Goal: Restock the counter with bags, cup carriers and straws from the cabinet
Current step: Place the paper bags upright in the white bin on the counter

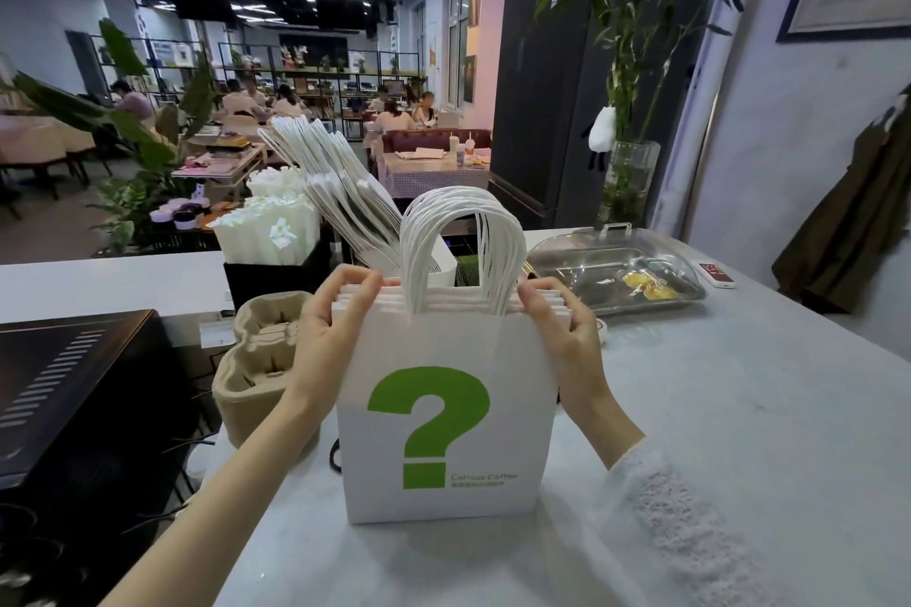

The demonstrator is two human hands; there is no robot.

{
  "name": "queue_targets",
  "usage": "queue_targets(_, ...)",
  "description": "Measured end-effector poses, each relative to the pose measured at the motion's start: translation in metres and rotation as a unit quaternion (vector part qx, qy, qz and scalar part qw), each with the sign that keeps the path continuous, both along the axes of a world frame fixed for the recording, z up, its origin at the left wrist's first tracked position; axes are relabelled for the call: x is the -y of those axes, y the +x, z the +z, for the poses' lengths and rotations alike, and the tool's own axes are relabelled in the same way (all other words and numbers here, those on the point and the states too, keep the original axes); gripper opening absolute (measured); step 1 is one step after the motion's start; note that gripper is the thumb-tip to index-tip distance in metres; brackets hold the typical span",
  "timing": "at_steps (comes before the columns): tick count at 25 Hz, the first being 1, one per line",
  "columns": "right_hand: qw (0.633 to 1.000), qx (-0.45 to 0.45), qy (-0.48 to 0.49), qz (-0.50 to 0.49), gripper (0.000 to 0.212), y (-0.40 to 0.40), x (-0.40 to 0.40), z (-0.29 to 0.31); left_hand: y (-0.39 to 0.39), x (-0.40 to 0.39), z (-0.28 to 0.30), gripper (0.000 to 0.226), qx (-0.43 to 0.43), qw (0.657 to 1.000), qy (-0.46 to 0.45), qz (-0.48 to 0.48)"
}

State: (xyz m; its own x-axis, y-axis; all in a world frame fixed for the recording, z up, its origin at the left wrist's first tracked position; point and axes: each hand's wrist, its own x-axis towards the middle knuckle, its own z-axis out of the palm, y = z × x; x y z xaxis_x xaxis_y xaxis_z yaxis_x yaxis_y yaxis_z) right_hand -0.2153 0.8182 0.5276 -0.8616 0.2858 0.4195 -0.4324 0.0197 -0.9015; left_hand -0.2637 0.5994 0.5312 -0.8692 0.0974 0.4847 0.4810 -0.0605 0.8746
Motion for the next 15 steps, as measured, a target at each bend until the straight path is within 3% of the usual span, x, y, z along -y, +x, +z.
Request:
queue_targets(5, 0.995, -0.025, 0.057, -0.076, 0.015, -0.007, 0.003, 0.001, 0.000, -0.001, -0.003, 0.014, 0.016, 0.999, 0.010, 0.047)
queue_targets(10, 0.998, 0.004, 0.046, -0.048, 0.012, -0.015, 0.003, 0.006, 0.008, -0.005, -0.003, 0.022, 0.050, 0.993, 0.049, 0.091)
queue_targets(12, 0.998, -0.009, 0.046, -0.050, 0.013, -0.017, 0.002, 0.005, 0.011, -0.007, -0.003, 0.027, 0.087, 0.989, 0.051, 0.104)
queue_targets(15, 0.998, -0.015, 0.049, -0.047, 0.011, -0.019, 0.000, 0.003, 0.018, -0.009, -0.002, 0.029, 0.171, 0.981, 0.078, 0.050)
